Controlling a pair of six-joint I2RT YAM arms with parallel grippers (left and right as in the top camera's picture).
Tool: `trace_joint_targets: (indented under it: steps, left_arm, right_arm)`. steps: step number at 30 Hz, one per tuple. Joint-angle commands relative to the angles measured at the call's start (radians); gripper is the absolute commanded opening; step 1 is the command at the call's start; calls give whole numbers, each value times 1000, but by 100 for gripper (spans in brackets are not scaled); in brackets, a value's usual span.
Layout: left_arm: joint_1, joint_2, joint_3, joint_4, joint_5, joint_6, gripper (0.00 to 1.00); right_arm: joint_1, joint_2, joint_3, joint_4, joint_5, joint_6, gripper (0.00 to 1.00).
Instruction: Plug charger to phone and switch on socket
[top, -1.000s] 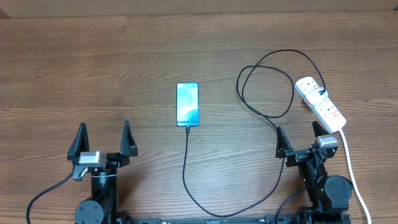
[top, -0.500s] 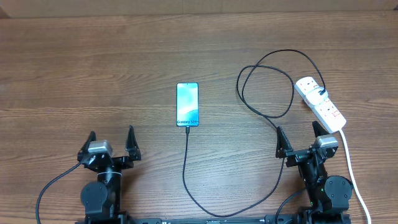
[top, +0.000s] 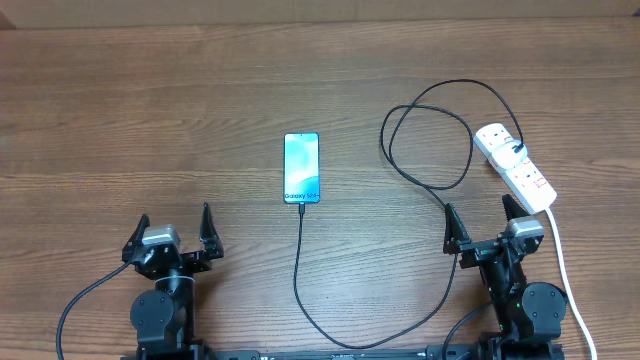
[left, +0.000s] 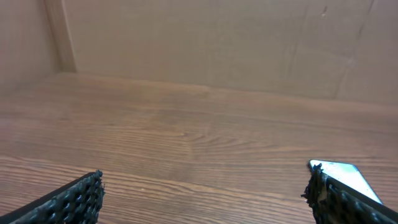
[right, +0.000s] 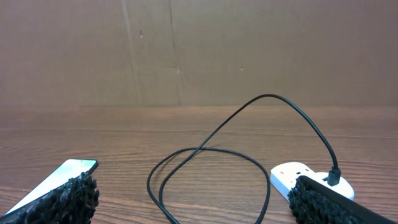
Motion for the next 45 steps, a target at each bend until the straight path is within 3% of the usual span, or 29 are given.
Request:
trace_joint_targets:
  steps: [1, 5, 20, 30, 45]
  left_arm:
    - [8, -12, -4, 3, -30, 78, 100]
    - [8, -12, -4, 0, -2, 129, 100]
    - [8, -12, -3, -3, 16, 130, 99]
    - [8, -12, -3, -3, 11, 68, 100]
    - [9, -11, -3, -2, 28, 66, 99]
  right_arm:
    - [6, -10, -10, 4, 6, 3, 100]
    - [6, -10, -10, 4, 6, 3, 100]
    - [6, -10, -10, 3, 6, 3, 100]
    - [6, -10, -10, 4, 6, 3, 100]
    - [6, -10, -10, 3, 6, 3, 100]
